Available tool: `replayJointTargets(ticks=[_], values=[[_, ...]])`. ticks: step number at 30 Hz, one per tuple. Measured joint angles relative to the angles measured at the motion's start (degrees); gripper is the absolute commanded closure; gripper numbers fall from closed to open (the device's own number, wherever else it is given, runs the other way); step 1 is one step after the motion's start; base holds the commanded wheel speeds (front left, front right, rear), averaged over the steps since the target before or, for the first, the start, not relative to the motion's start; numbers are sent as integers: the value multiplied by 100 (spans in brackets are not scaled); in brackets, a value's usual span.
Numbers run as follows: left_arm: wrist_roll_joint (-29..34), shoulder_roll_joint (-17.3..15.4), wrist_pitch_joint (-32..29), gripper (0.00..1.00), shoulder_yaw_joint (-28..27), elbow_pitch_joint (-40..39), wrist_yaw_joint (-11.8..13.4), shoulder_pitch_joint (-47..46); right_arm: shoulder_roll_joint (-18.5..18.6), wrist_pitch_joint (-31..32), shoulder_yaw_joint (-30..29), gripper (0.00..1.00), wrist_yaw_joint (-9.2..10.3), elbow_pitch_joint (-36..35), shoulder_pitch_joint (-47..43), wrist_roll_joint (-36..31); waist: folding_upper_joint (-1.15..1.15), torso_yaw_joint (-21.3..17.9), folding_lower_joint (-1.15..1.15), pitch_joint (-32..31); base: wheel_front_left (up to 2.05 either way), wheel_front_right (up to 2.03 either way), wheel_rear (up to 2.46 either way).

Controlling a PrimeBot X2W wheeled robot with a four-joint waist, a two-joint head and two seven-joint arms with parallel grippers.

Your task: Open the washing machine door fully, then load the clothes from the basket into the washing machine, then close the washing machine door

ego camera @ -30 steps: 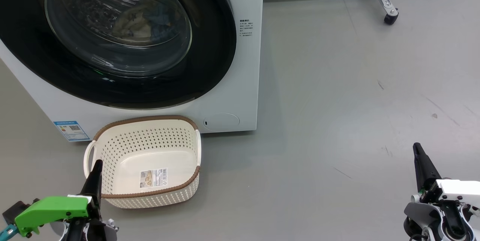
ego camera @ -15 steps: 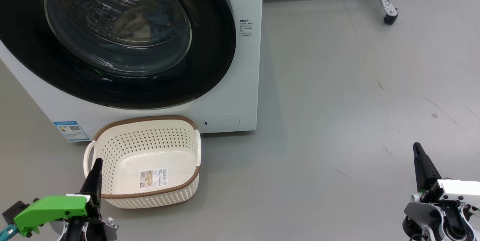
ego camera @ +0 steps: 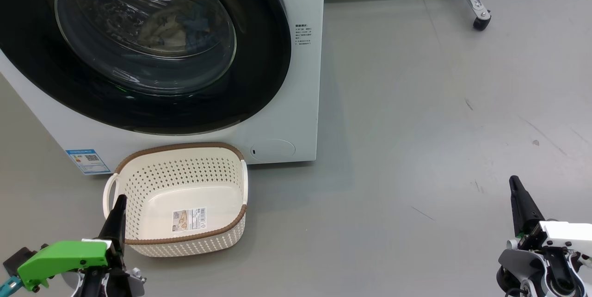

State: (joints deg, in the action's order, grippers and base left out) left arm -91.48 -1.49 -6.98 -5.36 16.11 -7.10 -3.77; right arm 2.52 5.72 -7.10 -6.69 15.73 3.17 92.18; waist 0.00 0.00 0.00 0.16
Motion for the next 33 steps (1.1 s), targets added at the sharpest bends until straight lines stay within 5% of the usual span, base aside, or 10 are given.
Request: replayJointTargets(ticks=[33], values=[[-18, 0, 7, 100, 11, -18, 0, 0, -2, 1, -3, 100, -1, 0, 1, 0, 0, 0, 0, 1, 0, 0, 0]])
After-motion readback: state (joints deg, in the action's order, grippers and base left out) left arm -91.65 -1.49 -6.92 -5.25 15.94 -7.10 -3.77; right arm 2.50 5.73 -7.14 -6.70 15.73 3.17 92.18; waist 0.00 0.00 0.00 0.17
